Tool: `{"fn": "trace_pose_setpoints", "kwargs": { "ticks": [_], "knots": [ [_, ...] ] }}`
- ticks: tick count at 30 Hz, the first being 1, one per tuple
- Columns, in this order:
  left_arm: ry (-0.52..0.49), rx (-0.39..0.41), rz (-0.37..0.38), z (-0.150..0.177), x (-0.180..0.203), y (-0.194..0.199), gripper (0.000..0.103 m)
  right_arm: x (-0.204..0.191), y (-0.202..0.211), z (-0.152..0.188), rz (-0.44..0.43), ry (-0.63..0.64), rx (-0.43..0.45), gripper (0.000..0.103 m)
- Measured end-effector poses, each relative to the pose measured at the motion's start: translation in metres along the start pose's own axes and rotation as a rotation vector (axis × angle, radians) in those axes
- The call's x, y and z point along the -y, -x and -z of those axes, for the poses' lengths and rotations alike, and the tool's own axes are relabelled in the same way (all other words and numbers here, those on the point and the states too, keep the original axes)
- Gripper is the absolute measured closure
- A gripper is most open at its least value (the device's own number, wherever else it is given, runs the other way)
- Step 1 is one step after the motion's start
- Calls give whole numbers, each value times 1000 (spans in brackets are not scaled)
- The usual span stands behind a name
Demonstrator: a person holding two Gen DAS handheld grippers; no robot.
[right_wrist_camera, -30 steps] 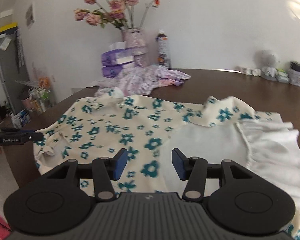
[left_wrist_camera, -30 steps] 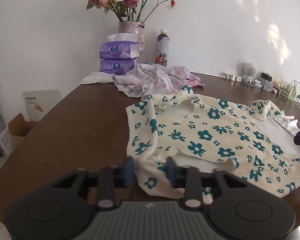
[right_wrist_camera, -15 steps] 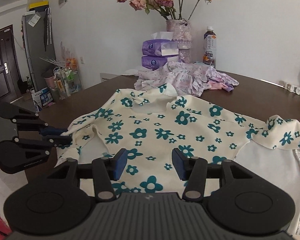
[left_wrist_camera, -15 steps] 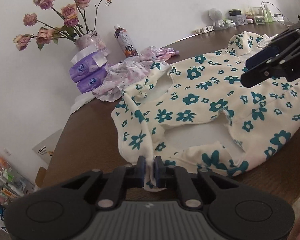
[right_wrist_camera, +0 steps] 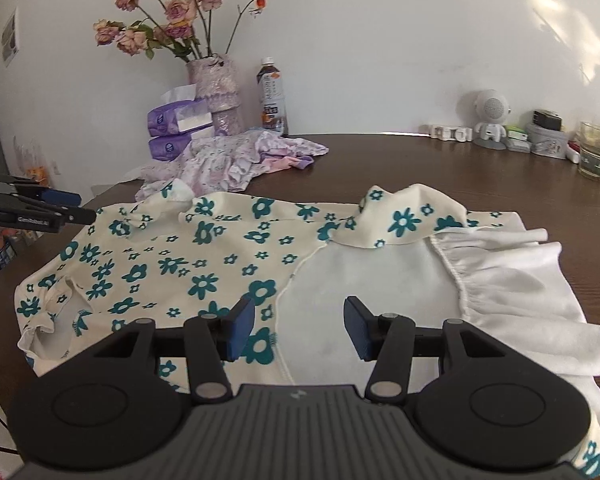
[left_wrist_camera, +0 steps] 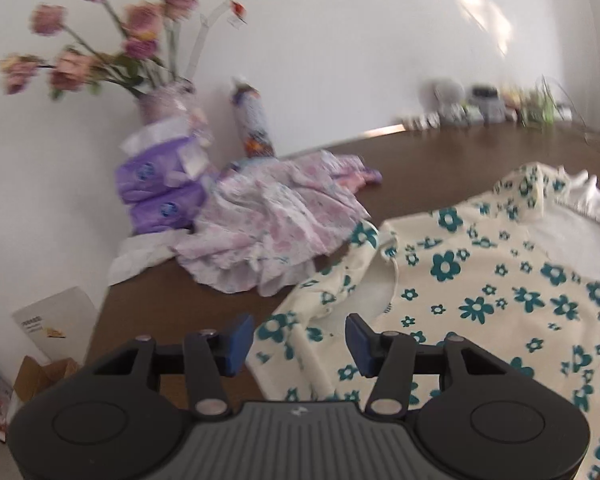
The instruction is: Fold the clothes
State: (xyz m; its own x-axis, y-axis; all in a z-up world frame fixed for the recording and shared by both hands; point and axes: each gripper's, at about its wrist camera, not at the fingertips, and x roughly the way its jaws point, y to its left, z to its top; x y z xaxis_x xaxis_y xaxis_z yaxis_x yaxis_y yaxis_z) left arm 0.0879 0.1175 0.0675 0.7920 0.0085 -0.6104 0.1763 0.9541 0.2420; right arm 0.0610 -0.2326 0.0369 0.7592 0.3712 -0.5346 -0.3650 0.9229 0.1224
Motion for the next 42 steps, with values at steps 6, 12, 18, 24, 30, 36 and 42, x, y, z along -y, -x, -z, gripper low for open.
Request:
{"fn": "trace_pose_setpoints", "kwargs": {
  "ticks": [6,12,18,24,30,36,42],
  "knots": [
    [57,-63,-57,-7,-9,-56,96,16,8,8,57,-46,1,53],
    [86,-83,-117,-1,-12,-68,95,30,6,16,100,-65,-14,53],
    [168,-41,-113,-7,-15,-48,67,38,12,19,118,-81,0,53],
    [394,78,-16,1,-34,-9,69,48,22,22,137,-110,19,53],
    [506,84,44,26,-41,-1,97,57,34,27,173,-138,30,53],
    [407,-8,97,30,-16,-26,96,54,36,31,164,-149,29,53],
    [406,1,103,33,-7,-28,89,44,39,35,159,-141,25,53]
  ]
}}
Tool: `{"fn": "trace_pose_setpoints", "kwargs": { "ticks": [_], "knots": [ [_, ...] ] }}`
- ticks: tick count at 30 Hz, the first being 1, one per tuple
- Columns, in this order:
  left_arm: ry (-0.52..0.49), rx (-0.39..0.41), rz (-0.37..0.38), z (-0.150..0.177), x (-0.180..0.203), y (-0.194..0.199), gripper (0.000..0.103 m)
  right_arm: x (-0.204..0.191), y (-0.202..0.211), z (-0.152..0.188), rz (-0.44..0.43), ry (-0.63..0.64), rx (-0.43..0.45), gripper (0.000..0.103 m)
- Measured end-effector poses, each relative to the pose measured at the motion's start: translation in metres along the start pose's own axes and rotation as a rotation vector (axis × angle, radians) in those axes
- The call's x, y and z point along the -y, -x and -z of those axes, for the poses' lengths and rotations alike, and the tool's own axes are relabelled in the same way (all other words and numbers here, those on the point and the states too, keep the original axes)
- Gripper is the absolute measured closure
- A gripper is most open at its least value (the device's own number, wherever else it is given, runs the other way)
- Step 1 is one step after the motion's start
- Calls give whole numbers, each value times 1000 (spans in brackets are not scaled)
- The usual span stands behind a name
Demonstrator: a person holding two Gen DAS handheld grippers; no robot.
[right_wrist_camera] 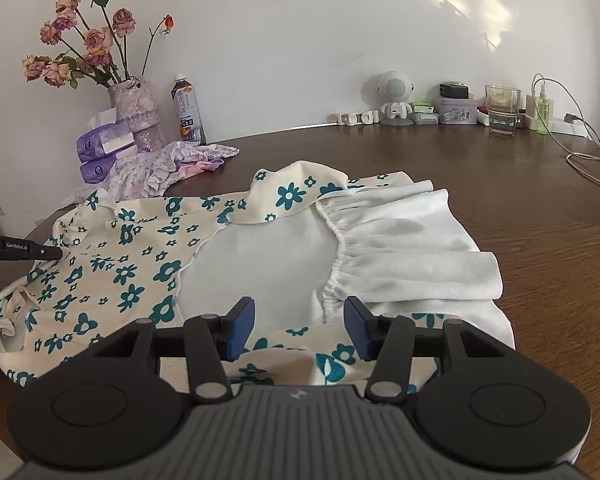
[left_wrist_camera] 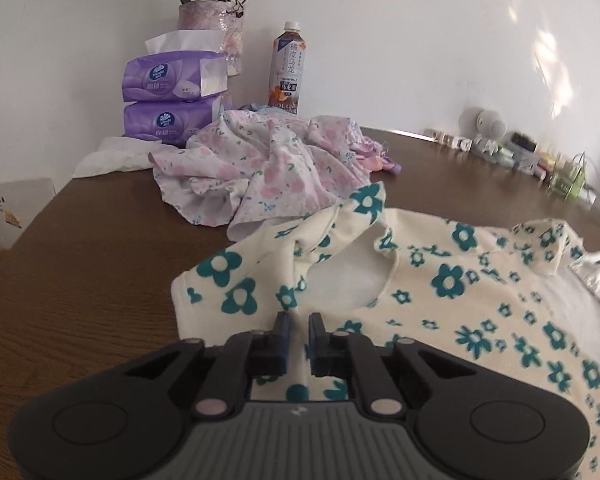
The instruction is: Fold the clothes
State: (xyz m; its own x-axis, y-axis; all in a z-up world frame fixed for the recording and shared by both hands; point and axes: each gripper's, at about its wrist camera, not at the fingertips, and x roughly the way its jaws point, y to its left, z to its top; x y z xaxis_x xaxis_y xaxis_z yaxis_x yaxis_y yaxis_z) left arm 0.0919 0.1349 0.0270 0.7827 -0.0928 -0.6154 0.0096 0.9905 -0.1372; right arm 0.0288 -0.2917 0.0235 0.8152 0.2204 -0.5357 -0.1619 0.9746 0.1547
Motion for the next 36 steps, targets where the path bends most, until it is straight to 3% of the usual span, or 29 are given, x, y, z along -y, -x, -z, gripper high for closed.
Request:
{"fn": "trace_pose_setpoints", "kwargs": {
  "ticks": [2,6,11,18,24,36],
  "knots": [
    [24,43,19,1,-2,14,88,-1,3,1,3,3,4,53],
    [-12,142,-45,12,-1,57,81,0,11,5,-5,-2,22,53],
    [-13,130,-114,38,-7,92,82,2,11,12,-33,-14,41,53],
    [-72,34,-112,64,8,81,84,-4,2,18,-47,-5,29,53],
    [-214,41,-185,72,30,73,85,0,9,25,-44,-10,31,53],
    [-271,74,-253,81,44,75,84,4,11,30,-47,-27,31,51]
  ]
}}
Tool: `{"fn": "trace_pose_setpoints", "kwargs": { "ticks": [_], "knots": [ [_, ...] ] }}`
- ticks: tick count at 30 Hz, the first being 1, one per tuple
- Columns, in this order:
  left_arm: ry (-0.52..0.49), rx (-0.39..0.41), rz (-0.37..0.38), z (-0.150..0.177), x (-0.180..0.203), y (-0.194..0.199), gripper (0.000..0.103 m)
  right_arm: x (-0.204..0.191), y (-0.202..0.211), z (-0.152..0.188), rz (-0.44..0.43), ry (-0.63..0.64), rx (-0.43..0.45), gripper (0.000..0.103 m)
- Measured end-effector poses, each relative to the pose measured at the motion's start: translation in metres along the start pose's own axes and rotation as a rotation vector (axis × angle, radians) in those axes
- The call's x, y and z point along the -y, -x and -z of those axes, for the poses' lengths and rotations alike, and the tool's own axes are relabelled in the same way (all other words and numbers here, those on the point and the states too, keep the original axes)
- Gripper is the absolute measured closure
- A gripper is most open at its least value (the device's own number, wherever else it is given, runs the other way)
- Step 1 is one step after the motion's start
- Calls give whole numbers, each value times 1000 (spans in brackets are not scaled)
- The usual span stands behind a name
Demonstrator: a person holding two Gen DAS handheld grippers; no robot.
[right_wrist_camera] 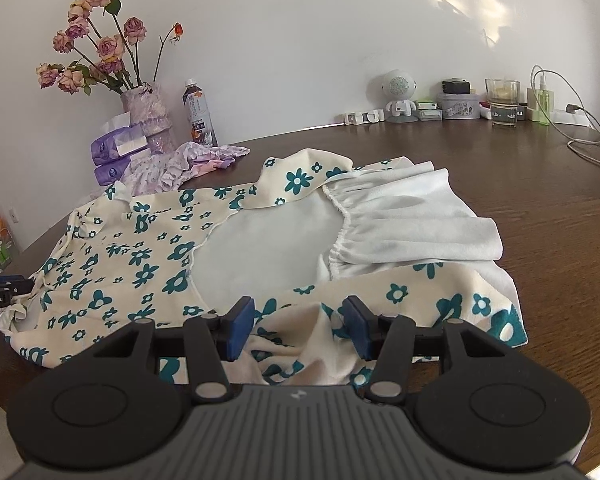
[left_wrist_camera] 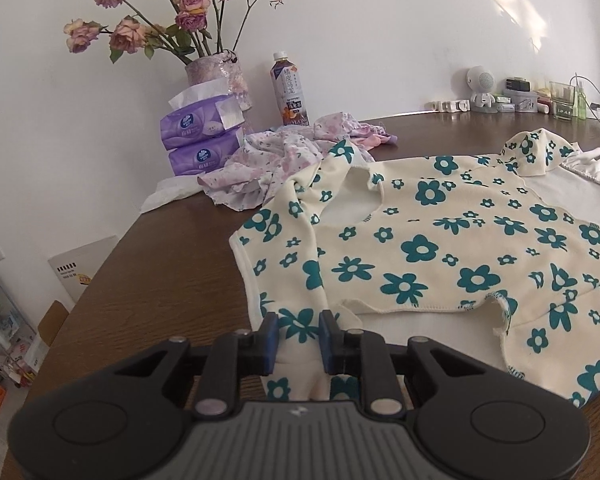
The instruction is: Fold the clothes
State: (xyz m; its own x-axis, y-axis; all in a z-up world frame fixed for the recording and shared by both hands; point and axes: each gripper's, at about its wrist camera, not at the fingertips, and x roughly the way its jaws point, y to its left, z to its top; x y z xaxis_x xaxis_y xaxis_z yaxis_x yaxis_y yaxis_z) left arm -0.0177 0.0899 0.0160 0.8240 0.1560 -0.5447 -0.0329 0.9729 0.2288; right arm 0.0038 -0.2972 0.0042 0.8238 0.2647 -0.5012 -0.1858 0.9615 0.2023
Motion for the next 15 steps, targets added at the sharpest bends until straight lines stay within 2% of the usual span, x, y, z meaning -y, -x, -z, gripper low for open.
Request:
{"fn": "trace_pose_setpoints", "kwargs": {
  "ticks": [7,11,13,15],
  "knots": [
    [-36,34,-49,6,11,3,84,2,0,4,-21,-19,2,47],
    [10,23,-23,4,3,3,81,4,1,4,-25,-24,4,46],
    [46,19,-8,1,-4,5,72,5,6,3,-43,-34,27,41],
    [87,35,13,-1,-10,10,42,6,12,2,-60,-40,55,32]
  ]
}}
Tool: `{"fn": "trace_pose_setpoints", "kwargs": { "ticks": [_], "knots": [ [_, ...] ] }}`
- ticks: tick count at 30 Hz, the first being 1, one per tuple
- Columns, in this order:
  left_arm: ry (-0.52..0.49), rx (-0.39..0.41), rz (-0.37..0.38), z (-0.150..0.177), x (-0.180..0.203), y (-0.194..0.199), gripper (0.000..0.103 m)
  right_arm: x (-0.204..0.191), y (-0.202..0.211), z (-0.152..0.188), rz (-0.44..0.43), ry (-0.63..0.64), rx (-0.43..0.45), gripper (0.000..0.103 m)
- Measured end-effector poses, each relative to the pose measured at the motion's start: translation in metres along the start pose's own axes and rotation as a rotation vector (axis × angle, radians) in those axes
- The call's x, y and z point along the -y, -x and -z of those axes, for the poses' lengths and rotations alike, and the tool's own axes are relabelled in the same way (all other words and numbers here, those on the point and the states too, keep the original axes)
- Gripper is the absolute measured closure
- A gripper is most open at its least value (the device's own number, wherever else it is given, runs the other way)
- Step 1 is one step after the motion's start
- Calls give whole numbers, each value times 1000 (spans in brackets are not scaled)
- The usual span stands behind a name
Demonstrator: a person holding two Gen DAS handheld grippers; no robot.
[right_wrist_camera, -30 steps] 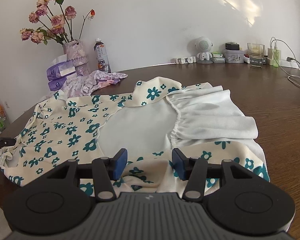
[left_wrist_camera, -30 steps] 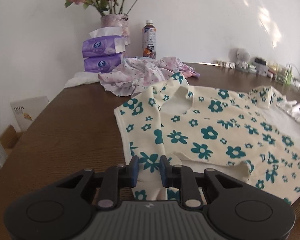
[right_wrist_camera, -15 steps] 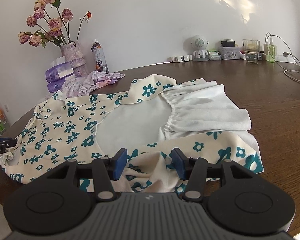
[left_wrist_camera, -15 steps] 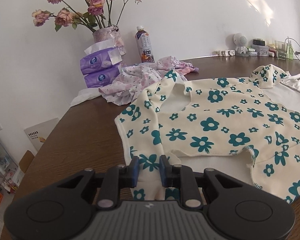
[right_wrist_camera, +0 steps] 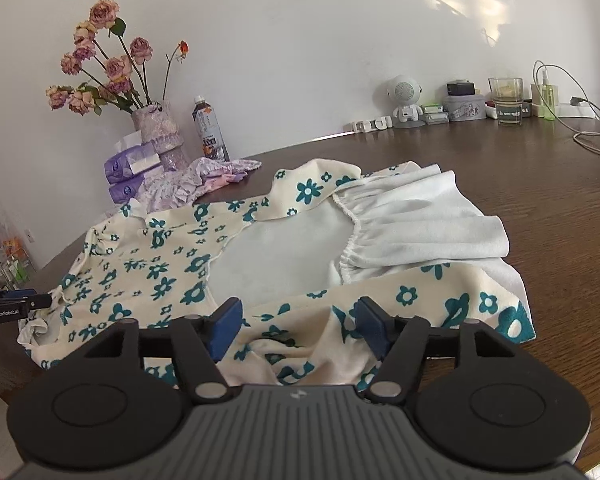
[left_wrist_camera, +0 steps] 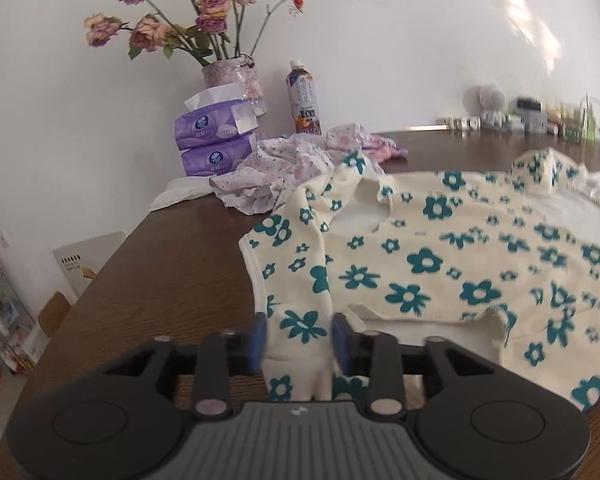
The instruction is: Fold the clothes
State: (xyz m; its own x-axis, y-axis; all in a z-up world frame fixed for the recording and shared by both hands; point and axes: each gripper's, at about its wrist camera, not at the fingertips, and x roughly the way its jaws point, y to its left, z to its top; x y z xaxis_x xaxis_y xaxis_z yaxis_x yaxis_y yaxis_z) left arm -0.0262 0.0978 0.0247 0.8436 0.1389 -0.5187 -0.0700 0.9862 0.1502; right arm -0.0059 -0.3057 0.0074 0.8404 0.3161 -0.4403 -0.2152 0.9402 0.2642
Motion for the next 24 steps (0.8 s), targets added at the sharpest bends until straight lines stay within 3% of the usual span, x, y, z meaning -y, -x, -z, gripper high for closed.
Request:
{"fn": "trace_pose_setpoints", "kwargs": {
  "ticks": [3,7,13,24],
  "knots": [
    [38,55,42,-6,-3,12,22,-6,7,-3,8,23,33,21],
    [80,143,122,-15,-3,30,9,-12,9,-5,41,42,38,0],
    [144,193,283,-20,3,45,1,-18,12,-6,54,54,41,0],
    [162,146,348,-8,20,38,0,-17,14,-5,60,34,52,0]
  ]
}}
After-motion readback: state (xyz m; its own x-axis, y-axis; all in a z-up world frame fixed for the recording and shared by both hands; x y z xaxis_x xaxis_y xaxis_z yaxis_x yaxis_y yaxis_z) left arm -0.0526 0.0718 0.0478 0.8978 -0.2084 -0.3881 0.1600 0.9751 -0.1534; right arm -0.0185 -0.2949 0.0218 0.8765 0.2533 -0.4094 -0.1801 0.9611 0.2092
